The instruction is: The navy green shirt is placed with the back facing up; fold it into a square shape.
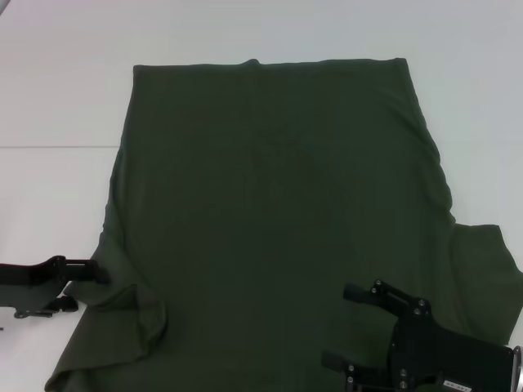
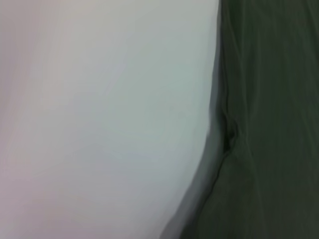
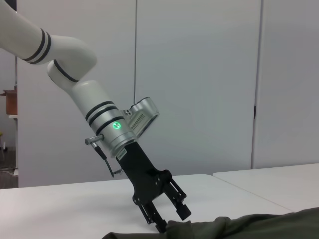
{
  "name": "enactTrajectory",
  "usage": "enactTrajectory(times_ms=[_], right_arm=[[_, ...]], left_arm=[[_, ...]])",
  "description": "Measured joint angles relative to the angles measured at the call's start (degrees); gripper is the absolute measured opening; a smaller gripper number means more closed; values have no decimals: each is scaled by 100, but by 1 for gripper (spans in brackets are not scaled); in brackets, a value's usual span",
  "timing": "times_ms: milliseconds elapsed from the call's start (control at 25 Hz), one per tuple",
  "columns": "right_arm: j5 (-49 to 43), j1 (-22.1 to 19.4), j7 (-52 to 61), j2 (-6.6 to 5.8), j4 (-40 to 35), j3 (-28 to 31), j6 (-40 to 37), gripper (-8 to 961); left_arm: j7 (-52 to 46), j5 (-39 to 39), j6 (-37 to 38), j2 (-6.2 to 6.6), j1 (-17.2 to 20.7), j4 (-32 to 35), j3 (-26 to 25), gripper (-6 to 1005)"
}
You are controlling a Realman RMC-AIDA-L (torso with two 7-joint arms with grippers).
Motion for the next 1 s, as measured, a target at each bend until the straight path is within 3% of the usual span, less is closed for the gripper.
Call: enactTrajectory(times_ms=[400,600,1000], right_arm=[[0,10,-3,0,6,0,-2,928],[51,0,-10,0,6,0,-2,928],[77,-6,-12,0,15,0,-33,927]], left_arm=[[-6,-64,-115,3,-113,-92,-32,765],[142,-611,-194,-13,10,-114,-217,764],[302,-708,-274,-34,25,-253,66,401]])
